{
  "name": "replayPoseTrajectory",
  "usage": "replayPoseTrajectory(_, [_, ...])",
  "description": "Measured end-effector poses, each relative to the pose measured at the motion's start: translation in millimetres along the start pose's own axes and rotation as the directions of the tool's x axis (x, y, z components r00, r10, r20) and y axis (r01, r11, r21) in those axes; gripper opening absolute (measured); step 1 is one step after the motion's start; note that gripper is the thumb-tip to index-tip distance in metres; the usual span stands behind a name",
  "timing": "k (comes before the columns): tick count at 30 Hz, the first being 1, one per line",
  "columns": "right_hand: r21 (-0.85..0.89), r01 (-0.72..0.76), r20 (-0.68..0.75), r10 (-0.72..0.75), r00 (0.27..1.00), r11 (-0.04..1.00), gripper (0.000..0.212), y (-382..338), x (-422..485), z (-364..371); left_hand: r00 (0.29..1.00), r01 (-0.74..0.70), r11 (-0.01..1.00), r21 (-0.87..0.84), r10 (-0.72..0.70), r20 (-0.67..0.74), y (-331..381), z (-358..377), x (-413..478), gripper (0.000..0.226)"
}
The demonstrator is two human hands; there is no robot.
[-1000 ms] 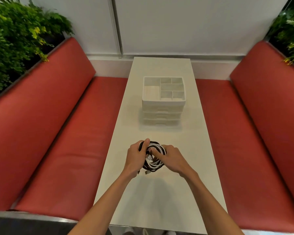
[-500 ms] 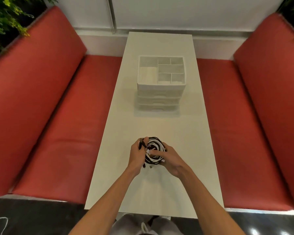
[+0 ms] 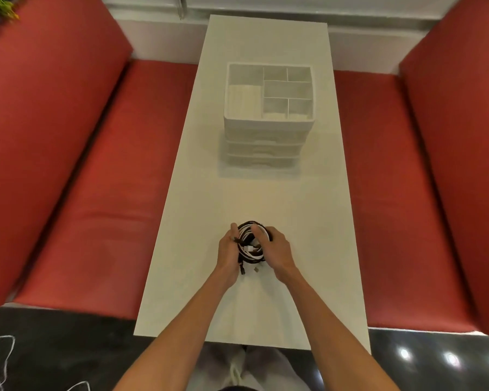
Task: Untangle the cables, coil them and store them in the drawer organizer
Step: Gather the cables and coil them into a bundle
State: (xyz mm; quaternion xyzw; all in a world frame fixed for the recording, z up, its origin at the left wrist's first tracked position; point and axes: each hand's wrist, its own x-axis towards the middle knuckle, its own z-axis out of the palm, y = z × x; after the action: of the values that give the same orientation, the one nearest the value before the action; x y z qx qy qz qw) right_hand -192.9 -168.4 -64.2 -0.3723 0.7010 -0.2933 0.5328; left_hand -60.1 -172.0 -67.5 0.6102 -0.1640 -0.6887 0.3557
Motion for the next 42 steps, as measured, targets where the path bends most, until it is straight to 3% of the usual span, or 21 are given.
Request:
replayPoseTrajectory(2, [-0.059, 0.014, -0.045, -0.016, 0.999, 0.998, 0.046, 5.7, 2.3, 4.0, 0.993, 0.043, 0.995, -0.090, -0.032, 0.117, 0.9, -3.4, 0.9, 0.082])
replayPoseTrajectory(4, [-0.114, 0.024, -0.080, -0.033, 0.996, 0.993, 0.044, 9.8, 5.6, 7.3, 0.986, -0.003, 0.997, -0.072, 0.015, 0.166, 3.2, -4.4, -2.9, 0.083])
replayPoseTrajectory(7, [-0.172, 0.043, -0.089, -0.059, 0.994, 0.984, 0.042, 13.2, 10.3, 10.1, 0.980, -0.198, 0.946, 0.255, 0.195, 0.037, -5.4, -6.2, -5.4, 0.050])
replayPoseTrajectory(9, [-0.190, 0.046, -0.103, -0.067, 0.992, 0.981, 0.042, 15.3, 10.4, 9.4, 0.937, -0.323, 0.879, 0.351, 0.349, -0.011, -19.7, -8.5, -3.0, 0.035])
replayPoseTrajectory(11, [-0.198, 0.045, -0.116, -0.069, 0.991, 0.979, 0.041, 18.2, 8.7, 11.9, 0.885, -0.416, 0.822, 0.390, 0.464, -0.034, -30.7, -9.0, -3.3, 0.029])
replayPoseTrajectory(15, [-0.303, 0.095, -0.108, -0.133, 0.985, 0.948, 0.046, 33.0, 9.8, 25.4, 0.830, -0.440, 0.700, 0.563, 0.557, -0.043, -42.3, -16.6, -3.6, 0.032])
replayPoseTrajectory(19, [-0.489, 0.135, -0.172, -0.247, 0.954, 0.862, 0.052, 47.7, 12.9, 26.3, 0.817, -0.509, 0.635, 0.582, 0.569, 0.094, -41.6, -34.1, -10.5, 0.053])
replayPoseTrajectory(23, [-0.381, 0.240, -0.132, -0.309, 0.942, 0.893, 0.044, 48.6, 14.0, 18.4, 0.746, -0.612, 0.446, 0.653, 0.600, 0.289, -43.3, -48.4, -13.9, 0.040])
replayPoseTrajectory(28, [-0.277, 0.343, -0.227, -0.408, 0.885, 0.898, 0.019, 46.1, 12.1, 25.4, 0.713, -0.618, 0.449, 0.645, 0.666, 0.219, -54.9, -54.6, -21.2, 0.037])
replayPoseTrajectory(32, [-0.227, 0.319, -0.341, -0.382, 0.859, 0.920, 0.019, 50.9, 5.9, 37.0, 0.701, -0.619, 0.467, 0.631, 0.691, 0.177, -69.9, -53.9, -29.0, 0.033])
replayPoseTrajectory(37, [-0.312, 0.280, -0.158, -0.340, 0.927, 0.908, 0.048, 56.2, -19.8, 38.0, 0.709, -0.614, 0.467, 0.636, 0.681, 0.185, -70.0, -52.8, -29.5, 0.037])
replayPoseTrajectory(42, [-0.372, 0.310, -0.015, -0.340, 0.940, 0.875, 0.060, 83.4, -42.5, 30.3, 0.756, -0.576, 0.492, 0.653, 0.624, 0.197, -75.9, -57.6, -34.0, 0.042])
